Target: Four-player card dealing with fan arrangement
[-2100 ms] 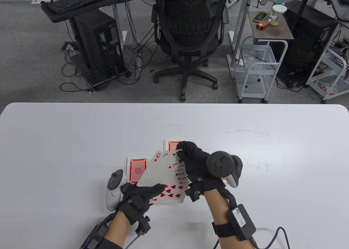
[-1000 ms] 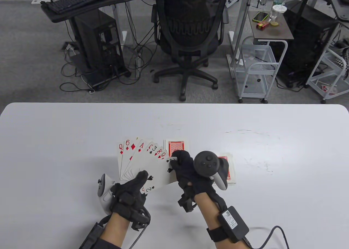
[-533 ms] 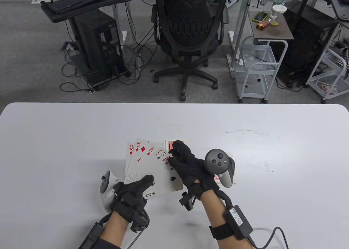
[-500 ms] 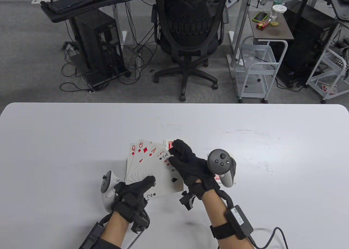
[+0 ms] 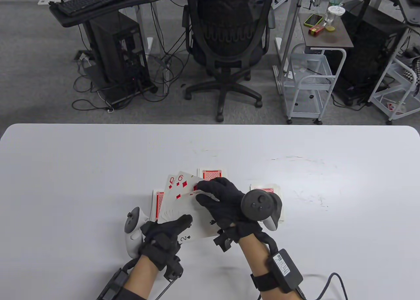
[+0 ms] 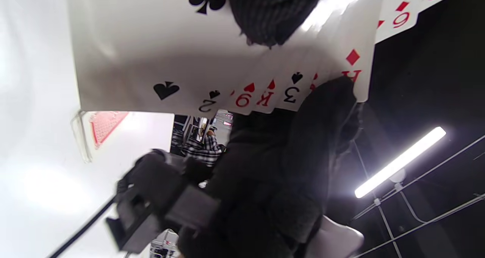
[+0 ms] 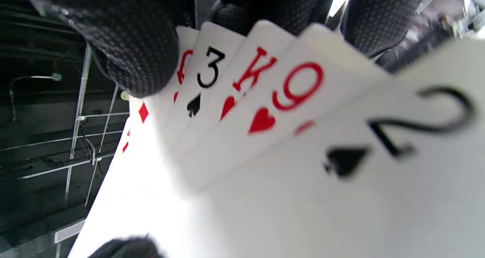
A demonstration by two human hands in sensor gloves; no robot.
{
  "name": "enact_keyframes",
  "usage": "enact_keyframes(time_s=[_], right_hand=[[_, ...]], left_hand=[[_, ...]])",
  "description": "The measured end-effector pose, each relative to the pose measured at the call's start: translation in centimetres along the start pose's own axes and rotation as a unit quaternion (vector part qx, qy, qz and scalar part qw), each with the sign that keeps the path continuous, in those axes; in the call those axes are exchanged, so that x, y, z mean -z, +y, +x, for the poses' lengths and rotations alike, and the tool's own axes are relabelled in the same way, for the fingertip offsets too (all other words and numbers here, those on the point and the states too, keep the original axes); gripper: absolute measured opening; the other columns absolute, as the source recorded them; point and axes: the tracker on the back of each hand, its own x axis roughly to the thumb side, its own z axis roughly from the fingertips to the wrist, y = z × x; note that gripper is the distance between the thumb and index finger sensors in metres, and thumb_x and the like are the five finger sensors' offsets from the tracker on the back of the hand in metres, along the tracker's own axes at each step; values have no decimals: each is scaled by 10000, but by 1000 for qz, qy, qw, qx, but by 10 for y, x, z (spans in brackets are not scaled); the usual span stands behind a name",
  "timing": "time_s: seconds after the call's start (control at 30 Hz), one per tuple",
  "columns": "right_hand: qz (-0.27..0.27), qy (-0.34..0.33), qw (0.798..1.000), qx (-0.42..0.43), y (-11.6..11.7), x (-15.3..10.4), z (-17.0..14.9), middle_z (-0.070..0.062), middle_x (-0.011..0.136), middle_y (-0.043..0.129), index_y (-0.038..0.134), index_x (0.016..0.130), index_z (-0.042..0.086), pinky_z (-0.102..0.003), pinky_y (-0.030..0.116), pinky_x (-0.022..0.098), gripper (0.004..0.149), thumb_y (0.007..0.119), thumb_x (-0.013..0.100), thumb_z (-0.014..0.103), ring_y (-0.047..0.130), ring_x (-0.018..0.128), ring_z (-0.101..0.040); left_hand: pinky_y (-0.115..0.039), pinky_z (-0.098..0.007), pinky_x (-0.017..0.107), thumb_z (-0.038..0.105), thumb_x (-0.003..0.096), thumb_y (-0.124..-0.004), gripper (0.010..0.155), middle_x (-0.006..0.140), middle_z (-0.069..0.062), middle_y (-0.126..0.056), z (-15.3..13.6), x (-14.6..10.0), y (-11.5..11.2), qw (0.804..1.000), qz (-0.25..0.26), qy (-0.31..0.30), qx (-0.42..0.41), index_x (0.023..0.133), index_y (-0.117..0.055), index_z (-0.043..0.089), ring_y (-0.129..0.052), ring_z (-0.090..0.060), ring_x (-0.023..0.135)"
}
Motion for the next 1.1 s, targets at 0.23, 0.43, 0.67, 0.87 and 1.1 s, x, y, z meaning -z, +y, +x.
enact_keyframes(time_s=[0.23, 0.43, 0.67, 0.87, 1.1], right_hand=[[71, -83, 994, 15, -2, 8, 4, -107, 1068, 597, 802, 846, 184, -578, 561, 669, 341, 850, 518, 266, 654, 1011, -397], [68, -75, 995, -13, -5, 8, 2, -207, 957, 734, 767, 889, 191, -650, 669, 587, 365, 803, 536, 277, 839, 864, -508], [70, -34, 997, 16, -16, 11, -10, -198, 852, 811, 679, 923, 111, -650, 704, 552, 403, 716, 552, 266, 965, 730, -466], [19, 22, 996, 87, -45, 11, -30, -138, 773, 877, 703, 913, 155, -626, 727, 533, 398, 714, 528, 254, 1042, 615, -364], [-78, 74, 984, 144, -88, 3, -62, -105, 760, 893, 747, 894, 245, -594, 743, 520, 387, 727, 508, 240, 1058, 520, -304]], left_hand=[[-750, -507, 668, 211, 535, -797, 613, 1071, 163, -692, 0, 0, 1, 1000, -3, 15, 1, 1027, -537, 469, -795, -281, 987], [-751, -511, 667, 213, 528, -812, 610, 1065, 157, -707, 1, 1, -1, 1000, -14, 13, 10, 1022, -555, 462, -813, -274, 978], [-766, -500, 660, 213, 525, -817, 611, 1049, 161, -732, 2, 4, -1, 998, -48, 29, 37, 1021, -560, 462, -833, -256, 965], [-775, -501, 650, 207, 524, -816, 598, 1043, 153, -747, 4, 5, 3, 996, -58, 42, 56, 1017, -585, 455, -847, -261, 954], [-795, -517, 628, 193, 519, -822, 588, 1052, 72, -766, 9, 4, 7, 996, -61, 39, 56, 1016, -619, 430, -893, -325, 909]])
